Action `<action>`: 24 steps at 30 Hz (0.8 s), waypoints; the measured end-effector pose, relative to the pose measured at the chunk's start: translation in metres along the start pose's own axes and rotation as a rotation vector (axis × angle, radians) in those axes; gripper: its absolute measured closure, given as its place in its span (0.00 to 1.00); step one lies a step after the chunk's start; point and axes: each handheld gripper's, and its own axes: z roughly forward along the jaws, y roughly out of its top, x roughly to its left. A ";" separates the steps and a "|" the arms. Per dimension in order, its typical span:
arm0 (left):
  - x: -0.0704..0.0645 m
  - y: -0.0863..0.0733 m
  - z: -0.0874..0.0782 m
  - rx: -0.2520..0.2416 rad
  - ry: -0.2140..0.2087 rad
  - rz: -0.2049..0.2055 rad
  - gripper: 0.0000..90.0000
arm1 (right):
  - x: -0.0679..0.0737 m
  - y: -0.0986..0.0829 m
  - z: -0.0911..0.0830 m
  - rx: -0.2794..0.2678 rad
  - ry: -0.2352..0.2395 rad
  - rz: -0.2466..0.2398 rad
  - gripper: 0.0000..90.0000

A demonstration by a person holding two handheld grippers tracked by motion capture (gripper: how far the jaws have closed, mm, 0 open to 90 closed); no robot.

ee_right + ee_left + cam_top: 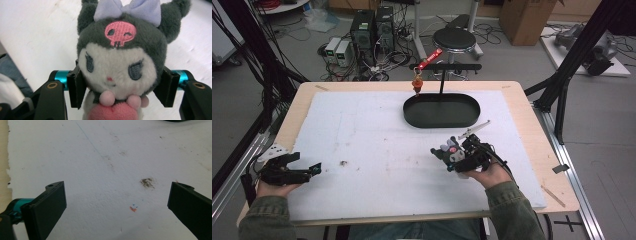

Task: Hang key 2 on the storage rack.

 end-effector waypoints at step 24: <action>0.002 0.000 0.004 0.013 -0.036 -0.007 0.03 | -0.033 0.074 -0.034 -0.068 -0.058 0.014 0.45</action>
